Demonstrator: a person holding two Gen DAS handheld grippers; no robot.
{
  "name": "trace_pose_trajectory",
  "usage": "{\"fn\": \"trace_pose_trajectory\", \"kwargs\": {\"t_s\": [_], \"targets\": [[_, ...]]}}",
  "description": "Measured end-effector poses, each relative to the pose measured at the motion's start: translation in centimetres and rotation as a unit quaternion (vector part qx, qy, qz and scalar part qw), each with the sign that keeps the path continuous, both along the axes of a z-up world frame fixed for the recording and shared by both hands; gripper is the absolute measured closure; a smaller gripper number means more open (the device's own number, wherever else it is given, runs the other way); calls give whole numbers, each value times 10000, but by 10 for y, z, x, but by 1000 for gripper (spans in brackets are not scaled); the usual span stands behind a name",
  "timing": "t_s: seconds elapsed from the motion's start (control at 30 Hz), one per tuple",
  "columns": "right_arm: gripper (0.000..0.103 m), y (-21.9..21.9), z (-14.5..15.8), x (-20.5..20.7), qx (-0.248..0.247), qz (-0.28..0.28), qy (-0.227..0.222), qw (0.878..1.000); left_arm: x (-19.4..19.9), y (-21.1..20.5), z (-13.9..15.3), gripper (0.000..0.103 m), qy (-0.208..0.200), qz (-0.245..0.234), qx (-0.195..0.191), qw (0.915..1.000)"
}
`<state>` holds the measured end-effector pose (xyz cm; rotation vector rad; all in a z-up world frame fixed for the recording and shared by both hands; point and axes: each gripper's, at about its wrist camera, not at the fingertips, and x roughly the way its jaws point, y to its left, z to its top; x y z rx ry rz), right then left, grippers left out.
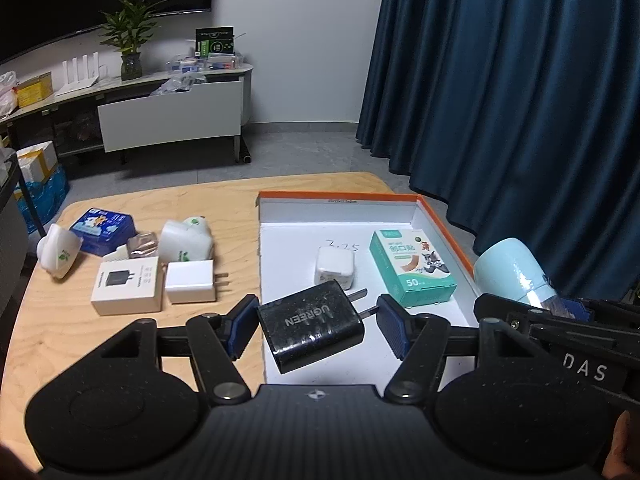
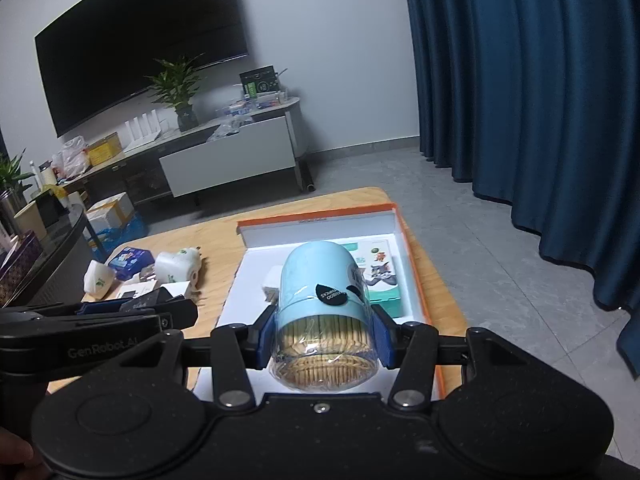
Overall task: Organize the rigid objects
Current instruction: 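Carry the toothpick jar and black charger over the white box with both tools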
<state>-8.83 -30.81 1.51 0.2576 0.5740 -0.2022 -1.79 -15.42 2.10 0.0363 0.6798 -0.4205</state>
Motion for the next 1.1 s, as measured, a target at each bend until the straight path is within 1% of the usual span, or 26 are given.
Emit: {"fn": "trace_pose_trajectory", "kwargs": {"t_s": [0.4, 0.7, 0.97, 1.03, 1.07, 1.1], "targets": [[44, -16, 0, 14, -27, -119, -34, 9999, 12, -15, 0, 38, 11, -77, 6, 10000], [44, -18, -1, 18, -36, -120, -26, 9999, 19, -18, -1, 38, 45, -80, 8, 10000], [44, -24, 0, 31, -60, -98, -24, 9999, 25, -23, -1, 38, 72, -91, 42, 9999], [45, -25, 0, 35, -60, -93, -26, 9999, 27, -24, -1, 38, 83, -93, 39, 9999], [51, -26, 0, 37, -64, -88, -20, 9999, 28, -25, -1, 38, 82, -93, 41, 9999], [63, -26, 0, 39, -80, -78, -23, 9999, 29, -26, -1, 38, 83, -98, 43, 9999]]}}
